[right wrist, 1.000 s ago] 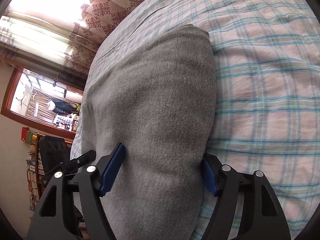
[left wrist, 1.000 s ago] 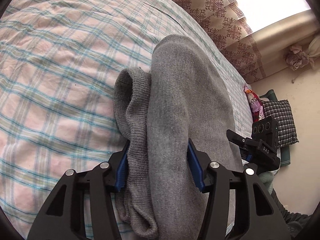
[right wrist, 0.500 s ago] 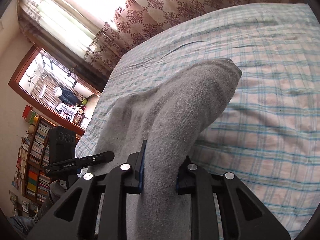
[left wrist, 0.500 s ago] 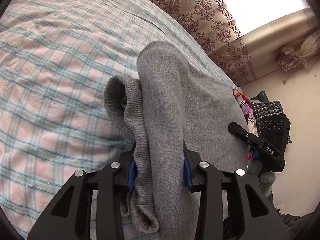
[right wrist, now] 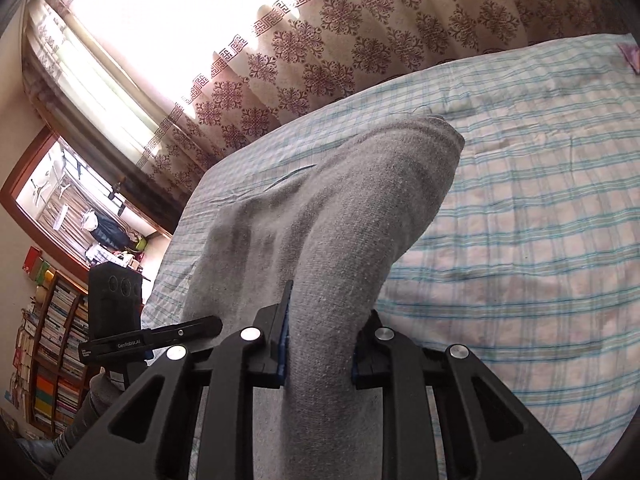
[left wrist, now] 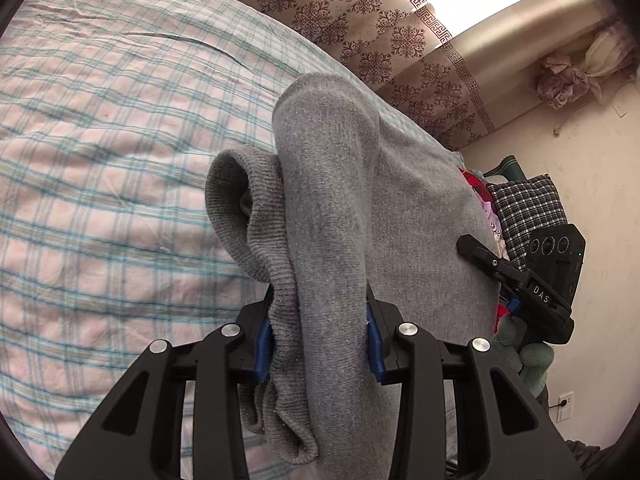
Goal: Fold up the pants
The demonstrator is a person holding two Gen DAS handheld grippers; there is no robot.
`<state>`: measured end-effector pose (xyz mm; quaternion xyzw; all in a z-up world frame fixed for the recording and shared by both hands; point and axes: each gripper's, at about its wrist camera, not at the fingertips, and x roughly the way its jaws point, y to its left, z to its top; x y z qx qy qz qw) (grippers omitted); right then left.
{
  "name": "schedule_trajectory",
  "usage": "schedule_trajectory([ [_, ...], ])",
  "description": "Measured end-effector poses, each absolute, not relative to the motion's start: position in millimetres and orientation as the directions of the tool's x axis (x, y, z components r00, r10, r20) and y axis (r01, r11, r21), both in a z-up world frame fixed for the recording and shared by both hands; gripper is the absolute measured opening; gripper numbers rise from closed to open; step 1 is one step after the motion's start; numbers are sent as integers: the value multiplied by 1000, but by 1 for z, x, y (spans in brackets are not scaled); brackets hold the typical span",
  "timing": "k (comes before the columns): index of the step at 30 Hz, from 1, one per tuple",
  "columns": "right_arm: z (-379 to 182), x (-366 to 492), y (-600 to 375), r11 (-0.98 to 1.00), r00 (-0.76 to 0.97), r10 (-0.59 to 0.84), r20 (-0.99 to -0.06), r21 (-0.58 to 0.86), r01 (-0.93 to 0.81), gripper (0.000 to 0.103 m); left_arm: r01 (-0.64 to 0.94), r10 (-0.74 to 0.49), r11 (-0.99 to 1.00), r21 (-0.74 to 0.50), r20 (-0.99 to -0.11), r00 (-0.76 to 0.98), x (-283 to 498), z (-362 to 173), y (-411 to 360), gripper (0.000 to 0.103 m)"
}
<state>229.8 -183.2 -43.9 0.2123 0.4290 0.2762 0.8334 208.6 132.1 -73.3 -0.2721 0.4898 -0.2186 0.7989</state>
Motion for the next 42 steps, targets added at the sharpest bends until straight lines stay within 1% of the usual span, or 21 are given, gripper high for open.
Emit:
schedule_trajectory([
  [11, -55, 271, -249, 783, 529, 596, -604, 582, -219, 20, 115, -630, 760, -639, -682, 371, 271, -80, 64, 37],
  [18, -77, 289, -286, 799, 530, 566, -632, 579, -162, 20, 123, -622, 775, -620, -713, 324, 300, -96, 27, 38],
  [24, -103, 297, -301, 801, 508, 559, -655, 585, -128, 22, 119, -588, 804, -583, -748, 309, 310, -112, 15, 39],
  [25, -106, 296, -303, 798, 506, 563, -654, 589, -126, 26, 121, -582, 809, -575, -753, 306, 310, -114, 16, 42],
  [26, -109, 296, -303, 798, 506, 562, -655, 590, -122, 29, 118, -568, 819, -561, -765, 303, 311, -116, 16, 50],
  [28, -112, 295, -304, 825, 516, 519, -682, 557, -95, 43, 93, -526, 847, -524, -798, 294, 310, -122, 17, 60],
  [29, -112, 294, -303, 845, 521, 490, -699, 527, -89, 46, 90, -524, 847, -523, -799, 295, 309, -122, 17, 60],
  [30, -111, 292, -302, 870, 532, 451, -716, 485, -85, 56, 95, -518, 852, -515, -802, 298, 309, -120, 17, 60],
  [31, -108, 289, -300, 896, 547, 405, -732, 437, -78, 65, 100, -497, 865, -492, -813, 304, 307, -118, 17, 64],
  [32, -105, 285, -299, 918, 562, 361, -744, 390, -72, 67, 109, -463, 885, -453, -828, 315, 306, -114, 15, 68],
  [33, -101, 280, -297, 934, 575, 323, -751, 350, -67, 68, 123, -426, 904, -409, -842, 331, 304, -110, 12, 69],
  [38, -76, 242, -293, 983, 653, 158, -741, 177, -37, 68, 189, -246, 965, -181, -871, 425, 282, -81, -2, 70],
  [40, -70, 222, -292, 989, 667, 126, -735, 144, -29, 68, 211, -187, 972, -101, -875, 446, 269, -73, -8, 72],
  [42, -68, 205, -290, 992, 669, 100, -736, 126, -10, 68, 229, -173, 971, -73, -873, 455, 255, -69, -12, 76],
])
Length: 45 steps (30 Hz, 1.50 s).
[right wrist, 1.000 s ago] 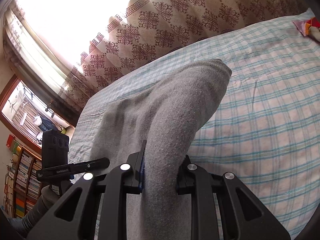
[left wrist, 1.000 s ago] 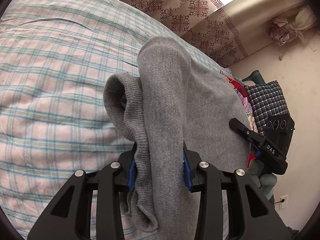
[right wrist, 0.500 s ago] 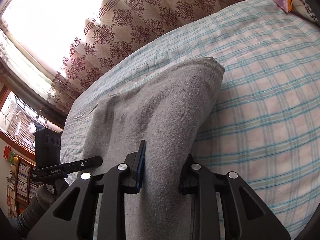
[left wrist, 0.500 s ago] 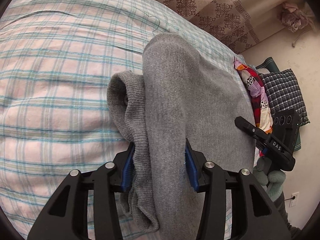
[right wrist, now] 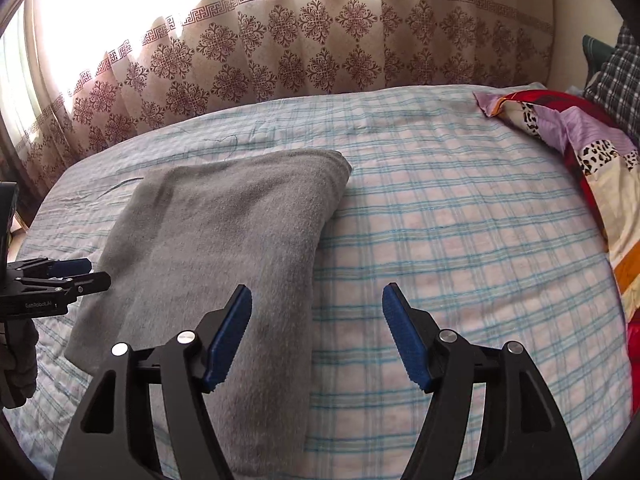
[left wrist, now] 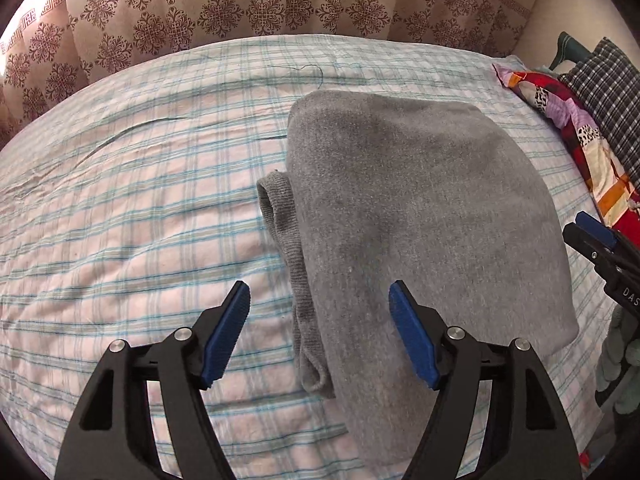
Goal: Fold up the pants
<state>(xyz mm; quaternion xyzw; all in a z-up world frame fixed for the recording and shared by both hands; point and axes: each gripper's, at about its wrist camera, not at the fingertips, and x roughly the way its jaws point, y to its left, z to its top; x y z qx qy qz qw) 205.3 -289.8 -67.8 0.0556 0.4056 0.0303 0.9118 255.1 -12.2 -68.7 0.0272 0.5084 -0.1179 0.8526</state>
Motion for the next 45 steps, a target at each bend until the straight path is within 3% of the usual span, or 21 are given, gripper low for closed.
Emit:
schedule_trajectory([
  [9, -112, 168, -272, 998, 558, 41, -829, 57, 10, 68, 245, -80, 968, 47, -870, 486, 230, -92, -20, 83],
  [20, -128, 161, -266, 998, 573, 20, -820, 49, 35, 71, 226, -37, 970, 94, -855, 517, 226, -93, -23, 87],
  [35, -102, 124, -260, 994, 596, 28, -802, 83, 66, 74, 161, 37, 974, 156, -820, 572, 189, -64, -16, 87],
  [37, -96, 118, -258, 994, 600, 47, -799, 99, 54, 79, 156, 39, 975, 160, -811, 584, 183, -58, -15, 87],
  [45, -67, 102, -242, 994, 657, 88, -748, 113, -4, 82, 154, 24, 977, 149, -791, 612, 165, -39, -18, 88],
])
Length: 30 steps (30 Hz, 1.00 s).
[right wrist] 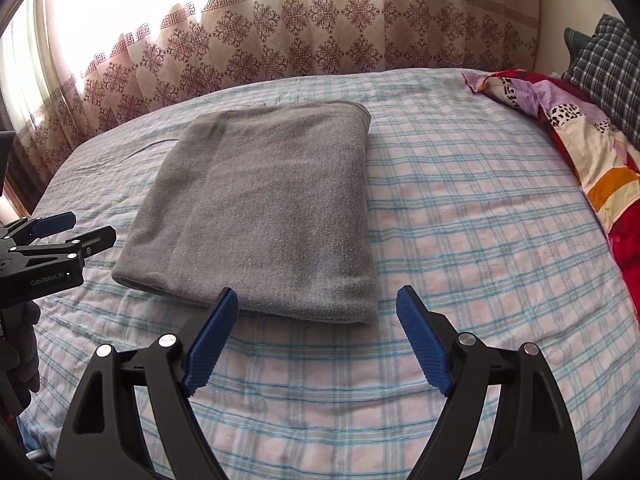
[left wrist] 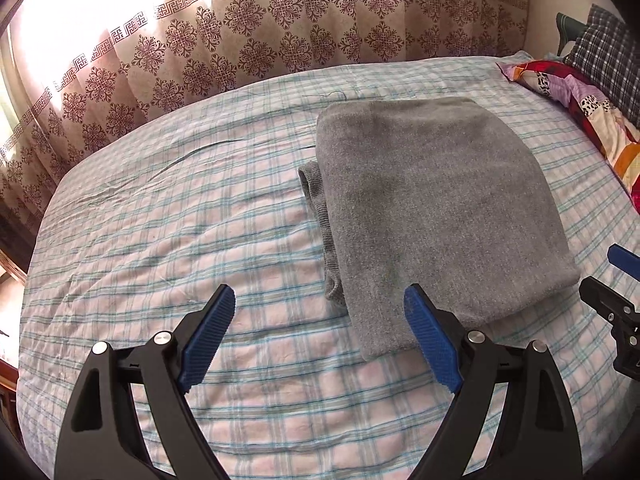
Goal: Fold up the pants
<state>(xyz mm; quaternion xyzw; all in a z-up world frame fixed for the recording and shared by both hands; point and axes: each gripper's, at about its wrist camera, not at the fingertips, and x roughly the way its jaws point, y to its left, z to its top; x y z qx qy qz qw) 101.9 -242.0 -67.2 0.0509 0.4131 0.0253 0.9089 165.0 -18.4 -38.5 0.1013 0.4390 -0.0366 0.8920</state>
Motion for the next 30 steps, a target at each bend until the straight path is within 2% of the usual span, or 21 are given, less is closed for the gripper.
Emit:
schedule_trajectory([
  [3, -61, 98, -240, 994, 676, 91, -732, 113, -12, 83, 157, 19, 976, 148, -783, 622, 158, -32, -23, 88],
  [5, -58, 96, -239, 993, 685, 92, -723, 114, -13, 83, 157, 21, 975, 154, -775, 632, 154, -27, -26, 95],
  [9, -51, 93, -242, 993, 707, 88, -702, 117, -8, 84, 145, 29, 976, 164, -754, 656, 145, -14, -33, 98],
  [12, -41, 90, -245, 994, 737, 67, -673, 105, 5, 90, 142, 23, 977, 159, -740, 672, 139, -6, -38, 100],
  [19, -24, 81, -243, 999, 802, 8, -598, 47, 25, 96, 140, 8, 979, 148, -714, 700, 130, 7, -44, 100],
  [30, -18, 78, -237, 1000, 812, -3, -584, 20, 19, 96, 119, 22, 981, 151, -701, 713, 127, 12, -49, 100],
])
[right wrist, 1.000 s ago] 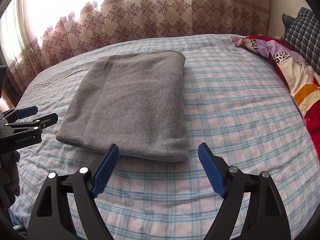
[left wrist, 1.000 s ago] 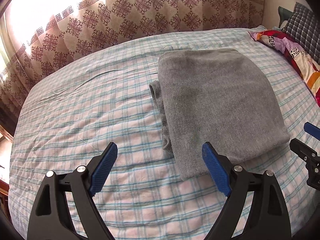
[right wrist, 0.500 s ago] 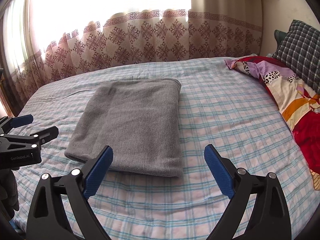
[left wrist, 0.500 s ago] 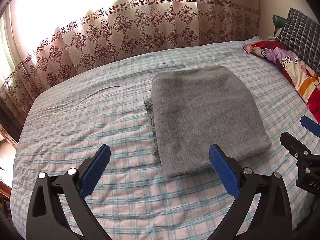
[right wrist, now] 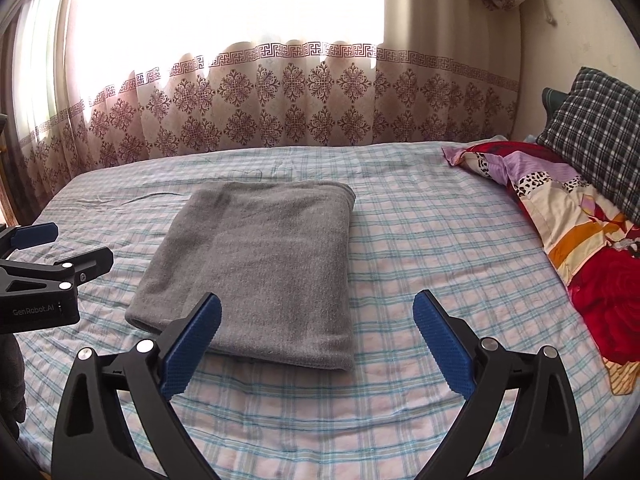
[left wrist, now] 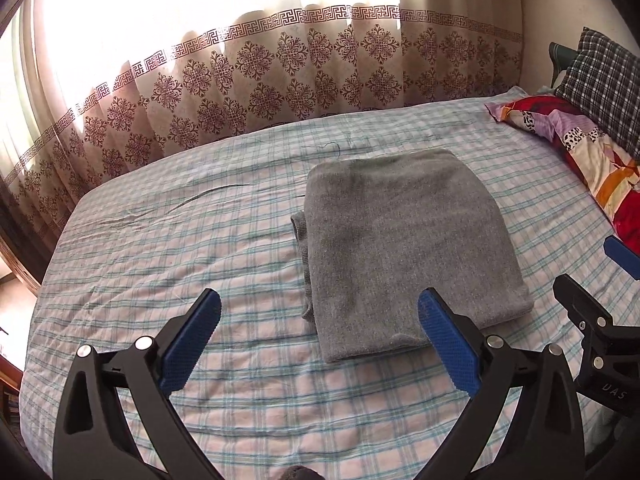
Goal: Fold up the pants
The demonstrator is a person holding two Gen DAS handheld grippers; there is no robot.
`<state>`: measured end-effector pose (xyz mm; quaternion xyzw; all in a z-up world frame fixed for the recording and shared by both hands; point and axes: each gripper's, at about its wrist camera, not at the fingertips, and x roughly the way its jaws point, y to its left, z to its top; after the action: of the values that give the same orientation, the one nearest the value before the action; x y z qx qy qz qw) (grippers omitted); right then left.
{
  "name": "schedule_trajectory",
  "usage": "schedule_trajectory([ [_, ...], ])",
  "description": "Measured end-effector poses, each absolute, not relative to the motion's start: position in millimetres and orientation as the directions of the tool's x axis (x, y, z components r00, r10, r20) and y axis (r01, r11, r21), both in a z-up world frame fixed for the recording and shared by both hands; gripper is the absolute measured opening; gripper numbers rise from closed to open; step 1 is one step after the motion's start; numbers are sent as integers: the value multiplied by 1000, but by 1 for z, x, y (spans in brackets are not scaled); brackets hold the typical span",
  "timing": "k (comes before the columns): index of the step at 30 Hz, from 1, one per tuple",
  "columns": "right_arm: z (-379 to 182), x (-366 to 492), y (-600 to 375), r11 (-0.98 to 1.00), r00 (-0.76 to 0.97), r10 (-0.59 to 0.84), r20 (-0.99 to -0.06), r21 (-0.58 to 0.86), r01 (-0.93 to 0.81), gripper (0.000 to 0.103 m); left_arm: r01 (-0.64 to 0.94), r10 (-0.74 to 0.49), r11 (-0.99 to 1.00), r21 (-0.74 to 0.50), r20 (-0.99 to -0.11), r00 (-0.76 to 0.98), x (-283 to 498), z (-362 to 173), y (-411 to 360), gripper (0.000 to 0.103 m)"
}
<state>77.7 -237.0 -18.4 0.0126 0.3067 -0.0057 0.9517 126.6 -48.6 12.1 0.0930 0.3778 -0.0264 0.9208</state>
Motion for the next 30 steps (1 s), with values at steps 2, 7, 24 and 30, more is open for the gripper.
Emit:
schedule_trajectory([
  [2, -17, 76, -234, 1000, 819, -13, -573, 2, 18, 96, 131, 10, 980, 147, -701, 713, 125, 12, -51, 100],
  [7, -16, 74, -230, 1000, 824, -19, -566, -23, 7, 96, 138, 14, 978, 159, -703, 711, 124, 11, -57, 100],
  [24, -20, 76, -228, 1000, 812, -11, -583, -25, -4, 96, 144, 33, 973, 178, -731, 682, 127, -1, -59, 100],
  [30, -21, 76, -228, 1000, 810, -8, -587, -21, -5, 96, 135, 75, 965, 225, -729, 681, 127, -3, -64, 100],
])
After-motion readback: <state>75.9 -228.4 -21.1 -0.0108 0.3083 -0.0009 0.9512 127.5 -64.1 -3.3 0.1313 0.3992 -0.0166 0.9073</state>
